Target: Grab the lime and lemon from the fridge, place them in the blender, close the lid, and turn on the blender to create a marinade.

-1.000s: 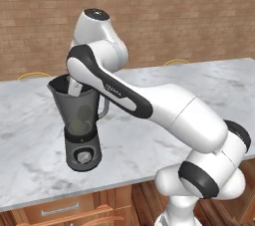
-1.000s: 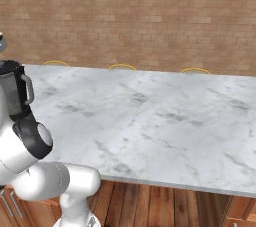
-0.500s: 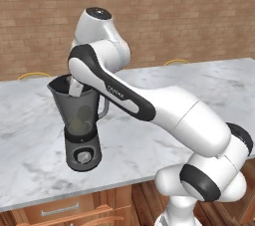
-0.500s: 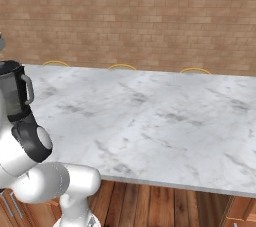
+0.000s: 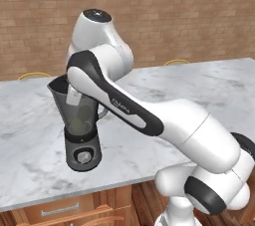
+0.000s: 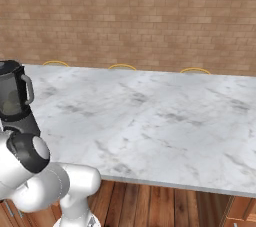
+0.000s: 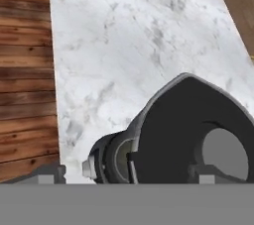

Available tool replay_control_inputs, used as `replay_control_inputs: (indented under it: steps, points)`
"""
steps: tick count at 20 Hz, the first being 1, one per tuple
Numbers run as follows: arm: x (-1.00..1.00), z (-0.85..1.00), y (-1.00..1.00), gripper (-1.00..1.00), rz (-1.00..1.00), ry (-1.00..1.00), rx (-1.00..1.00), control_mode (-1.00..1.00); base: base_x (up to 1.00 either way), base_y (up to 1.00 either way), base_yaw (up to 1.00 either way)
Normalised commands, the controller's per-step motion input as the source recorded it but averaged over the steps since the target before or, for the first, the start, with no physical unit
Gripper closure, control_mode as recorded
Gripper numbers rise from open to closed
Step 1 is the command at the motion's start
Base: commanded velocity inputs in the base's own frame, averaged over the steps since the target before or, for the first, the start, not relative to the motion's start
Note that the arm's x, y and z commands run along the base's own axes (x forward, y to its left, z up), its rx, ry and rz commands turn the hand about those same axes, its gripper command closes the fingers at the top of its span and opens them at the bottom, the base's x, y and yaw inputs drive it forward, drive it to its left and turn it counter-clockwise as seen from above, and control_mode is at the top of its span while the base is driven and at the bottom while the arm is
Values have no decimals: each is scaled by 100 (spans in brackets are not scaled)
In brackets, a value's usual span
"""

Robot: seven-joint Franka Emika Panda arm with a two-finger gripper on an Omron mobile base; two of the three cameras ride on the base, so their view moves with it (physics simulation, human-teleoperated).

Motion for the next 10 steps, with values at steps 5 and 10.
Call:
replay_control_inputs:
  steps: [5,10]
  points:
    - [-72,4,0,-100,0,-3,-1,-100,0,0,0]
    - [-65,0,-11,-100,-12,-4,0,-100,0,0,0]
